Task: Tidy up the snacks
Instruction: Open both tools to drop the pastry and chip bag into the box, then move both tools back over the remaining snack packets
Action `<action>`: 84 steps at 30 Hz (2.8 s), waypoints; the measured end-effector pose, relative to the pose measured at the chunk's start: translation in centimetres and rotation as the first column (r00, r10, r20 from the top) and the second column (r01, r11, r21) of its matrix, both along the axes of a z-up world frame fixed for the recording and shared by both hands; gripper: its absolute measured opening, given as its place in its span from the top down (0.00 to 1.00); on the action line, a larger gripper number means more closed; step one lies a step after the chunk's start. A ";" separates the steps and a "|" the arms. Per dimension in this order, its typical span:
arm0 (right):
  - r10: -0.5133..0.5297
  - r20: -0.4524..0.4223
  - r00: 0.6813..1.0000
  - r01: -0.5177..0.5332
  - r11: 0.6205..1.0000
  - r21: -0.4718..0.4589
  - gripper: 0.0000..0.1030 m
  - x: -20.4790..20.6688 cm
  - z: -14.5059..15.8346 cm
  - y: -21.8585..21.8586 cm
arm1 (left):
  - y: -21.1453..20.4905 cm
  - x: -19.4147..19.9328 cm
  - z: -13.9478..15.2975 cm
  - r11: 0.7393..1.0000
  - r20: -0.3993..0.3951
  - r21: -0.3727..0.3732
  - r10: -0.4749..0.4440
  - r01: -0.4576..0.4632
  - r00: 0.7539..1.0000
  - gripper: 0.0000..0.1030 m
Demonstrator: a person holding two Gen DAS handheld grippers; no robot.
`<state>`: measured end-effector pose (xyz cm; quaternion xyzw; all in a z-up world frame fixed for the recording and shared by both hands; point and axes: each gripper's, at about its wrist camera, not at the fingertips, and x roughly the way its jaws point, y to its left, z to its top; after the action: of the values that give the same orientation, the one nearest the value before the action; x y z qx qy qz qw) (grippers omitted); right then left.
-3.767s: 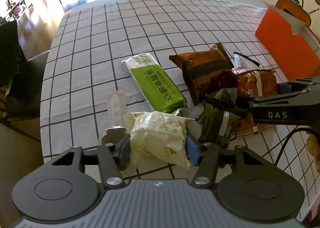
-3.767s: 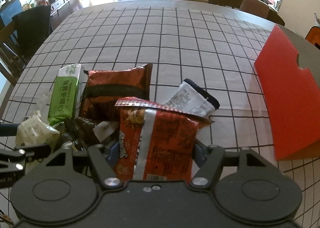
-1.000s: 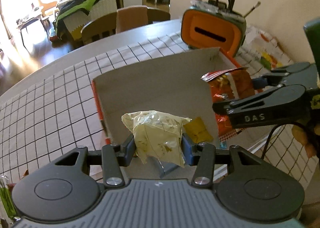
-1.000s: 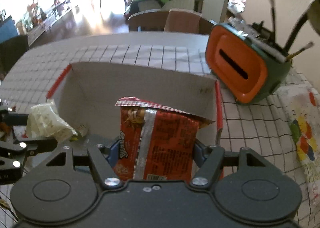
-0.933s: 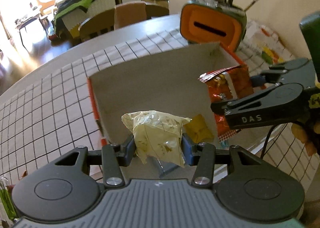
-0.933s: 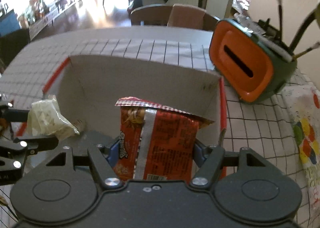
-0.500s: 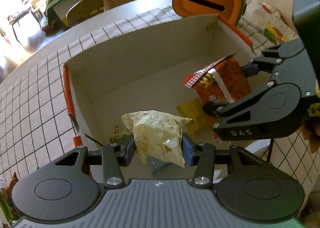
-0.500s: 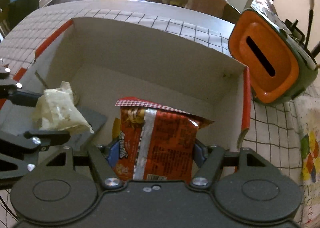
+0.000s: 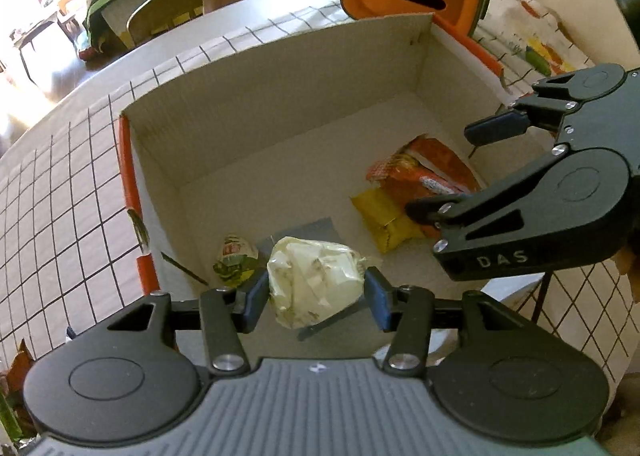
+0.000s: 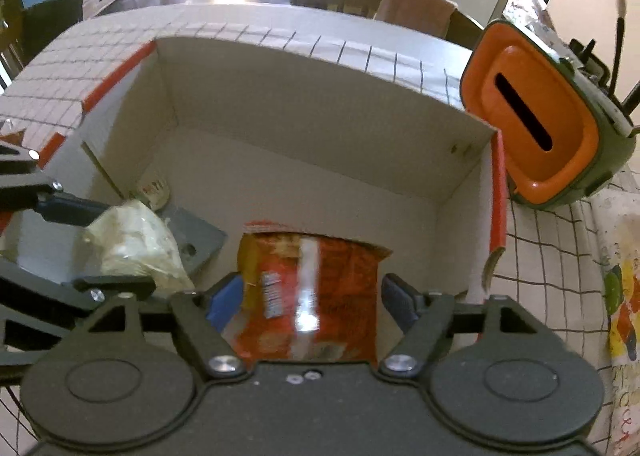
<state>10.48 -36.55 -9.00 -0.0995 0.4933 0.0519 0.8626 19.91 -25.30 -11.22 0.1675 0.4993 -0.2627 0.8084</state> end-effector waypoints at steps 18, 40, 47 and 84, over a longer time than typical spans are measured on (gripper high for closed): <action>-0.048 0.116 0.992 0.024 0.979 0.202 0.20 -3.9 6.2 0.1 | 4.7 -2.4 5.6 0.986 0.089 -0.155 0.068 -0.054 0.994 0.42; -0.013 0.282 0.959 -0.082 0.943 0.323 0.06 -8.3 10.7 8.2 | 16.4 -7.8 10.9 0.951 0.244 -0.279 0.204 -0.133 0.948 0.23; 0.011 0.297 0.955 -0.122 0.926 0.359 0.00 -8.6 10.1 11.6 | 21.3 -9.1 10.9 0.934 0.247 -0.310 0.258 -0.176 0.934 0.18; 0.055 0.075 0.996 -0.073 0.958 0.279 0.03 -3.6 0.6 32.2 | 45.5 -5.1 0.4 0.896 0.123 -0.136 0.439 -0.423 0.890 0.12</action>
<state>6.91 -4.31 -8.37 0.0065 0.4485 0.1460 0.8818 14.79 20.16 -10.81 0.0285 0.4469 -0.0892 0.8896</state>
